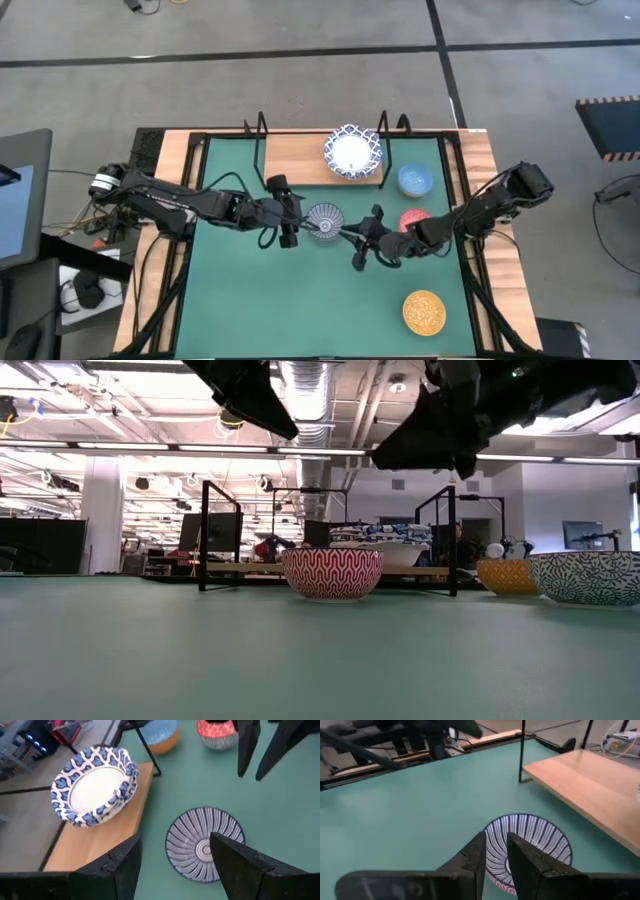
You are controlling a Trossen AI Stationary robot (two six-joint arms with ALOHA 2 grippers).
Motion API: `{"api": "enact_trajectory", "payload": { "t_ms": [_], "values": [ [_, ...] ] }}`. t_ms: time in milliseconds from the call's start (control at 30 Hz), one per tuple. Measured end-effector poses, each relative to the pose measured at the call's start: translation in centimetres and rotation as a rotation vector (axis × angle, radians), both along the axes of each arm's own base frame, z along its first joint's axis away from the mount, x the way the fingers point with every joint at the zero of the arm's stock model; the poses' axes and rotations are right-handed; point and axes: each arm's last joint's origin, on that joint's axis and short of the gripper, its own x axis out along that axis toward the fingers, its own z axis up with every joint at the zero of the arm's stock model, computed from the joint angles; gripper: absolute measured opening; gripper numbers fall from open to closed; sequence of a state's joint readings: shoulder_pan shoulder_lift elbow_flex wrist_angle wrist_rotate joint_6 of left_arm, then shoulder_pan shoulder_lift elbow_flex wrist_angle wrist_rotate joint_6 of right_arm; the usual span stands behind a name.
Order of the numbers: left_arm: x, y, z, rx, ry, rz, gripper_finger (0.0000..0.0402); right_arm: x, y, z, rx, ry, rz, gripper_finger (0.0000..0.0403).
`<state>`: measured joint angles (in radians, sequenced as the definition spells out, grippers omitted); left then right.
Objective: Place and stack bowls onto a shelf
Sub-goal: Put the blue bowl on the shelf
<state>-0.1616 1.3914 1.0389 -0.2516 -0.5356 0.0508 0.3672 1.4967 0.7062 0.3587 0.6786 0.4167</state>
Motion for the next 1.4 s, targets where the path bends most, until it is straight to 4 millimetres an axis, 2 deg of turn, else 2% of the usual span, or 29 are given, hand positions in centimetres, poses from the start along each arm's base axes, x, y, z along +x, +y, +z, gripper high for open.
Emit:
{"api": "enact_trajectory", "payload": {
  "t_ms": [100,200,333,433,667,967,1133,1233,1400],
  "values": [
    [0.0,0.0,0.0,0.033,0.020,-0.019,0.0218,-0.1,0.1,-0.1,0.019,0.000,-0.008,0.0118],
    [0.0,0.0,0.0,0.070,0.032,-0.026,0.0218,-0.1,0.2,0.0,0.027,-0.010,-0.008,0.0156],
    [0.2,0.3,0.8,0.114,0.032,-0.033,0.0218,-0.1,-0.4,-0.4,0.173,-0.028,-0.091,0.0218],
    [0.4,0.7,1.9,0.108,-0.004,-0.017,0.0218,-0.2,-1.1,-1.0,0.262,-0.014,-0.167,0.0240],
    [0.8,2.3,2.7,0.148,-0.038,0.006,0.0218,-0.4,-1.9,-1.3,0.328,0.093,-0.247,0.0224],
    [1.3,5.5,3.3,0.124,-0.100,-0.009,0.0218,0.5,-1.7,2.1,0.274,0.251,-0.272,0.0208],
    [1.2,7.0,3.4,0.132,-0.104,0.005,0.0218,1.3,-2.2,3.4,0.344,0.245,-0.239,0.0208],
    [1.1,7.9,3.4,0.145,-0.097,0.037,0.0218,2.3,-2.3,3.3,0.361,0.249,-0.234,0.0208],
    [0.7,9.0,3.5,0.153,-0.089,0.089,0.0218,3.9,-2.3,2.1,0.356,0.308,-0.251,0.0208]
  ]
}}
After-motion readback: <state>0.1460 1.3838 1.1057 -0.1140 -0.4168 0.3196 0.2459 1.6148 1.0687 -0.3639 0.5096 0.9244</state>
